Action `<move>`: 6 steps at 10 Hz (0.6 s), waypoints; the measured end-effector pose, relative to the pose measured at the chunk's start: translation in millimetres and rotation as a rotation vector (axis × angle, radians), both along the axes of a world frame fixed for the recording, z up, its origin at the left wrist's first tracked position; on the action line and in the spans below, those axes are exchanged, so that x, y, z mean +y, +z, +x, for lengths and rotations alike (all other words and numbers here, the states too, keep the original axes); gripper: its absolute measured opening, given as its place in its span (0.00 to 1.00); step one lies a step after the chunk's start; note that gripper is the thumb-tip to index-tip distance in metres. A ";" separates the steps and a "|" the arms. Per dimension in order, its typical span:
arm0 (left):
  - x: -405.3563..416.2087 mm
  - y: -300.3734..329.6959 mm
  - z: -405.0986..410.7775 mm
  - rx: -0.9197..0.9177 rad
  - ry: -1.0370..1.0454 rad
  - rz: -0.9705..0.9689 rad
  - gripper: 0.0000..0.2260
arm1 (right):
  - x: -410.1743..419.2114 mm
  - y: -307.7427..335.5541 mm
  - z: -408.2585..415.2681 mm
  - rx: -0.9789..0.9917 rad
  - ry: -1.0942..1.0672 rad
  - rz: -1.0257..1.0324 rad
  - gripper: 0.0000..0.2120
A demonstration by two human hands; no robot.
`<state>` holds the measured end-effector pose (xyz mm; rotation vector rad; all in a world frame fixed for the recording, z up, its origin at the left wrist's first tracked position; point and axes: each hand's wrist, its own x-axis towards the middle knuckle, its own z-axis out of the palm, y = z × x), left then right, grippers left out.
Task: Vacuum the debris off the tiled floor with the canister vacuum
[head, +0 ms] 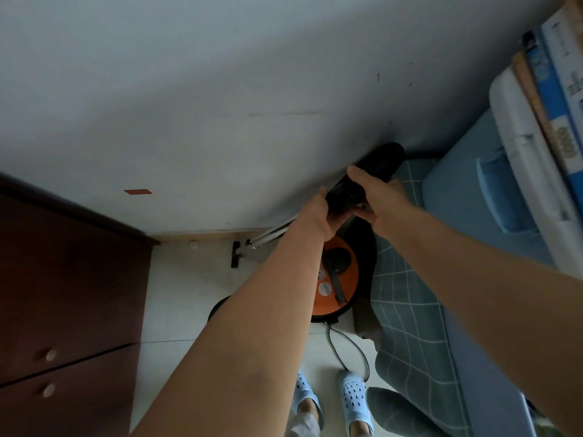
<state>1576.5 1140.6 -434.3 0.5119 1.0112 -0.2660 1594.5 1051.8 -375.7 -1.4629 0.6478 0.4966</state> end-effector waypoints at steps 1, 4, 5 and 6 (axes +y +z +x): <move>-1.3 -1.0 1.4 0.015 -0.002 0.018 0.21 | -0.7 -1.4 -3.1 0.006 0.004 -0.002 0.27; -5.1 -1.4 -0.8 -0.021 -0.014 0.038 0.20 | -6.7 -3.0 -8.9 -0.001 -0.011 0.014 0.25; -5.5 5.0 -4.2 -0.005 -0.036 0.043 0.19 | -10.0 -6.8 -9.5 -0.019 0.016 -0.016 0.25; -4.8 7.5 -12.5 0.008 -0.053 0.093 0.17 | -11.5 -13.0 -15.1 -0.011 -0.014 -0.032 0.30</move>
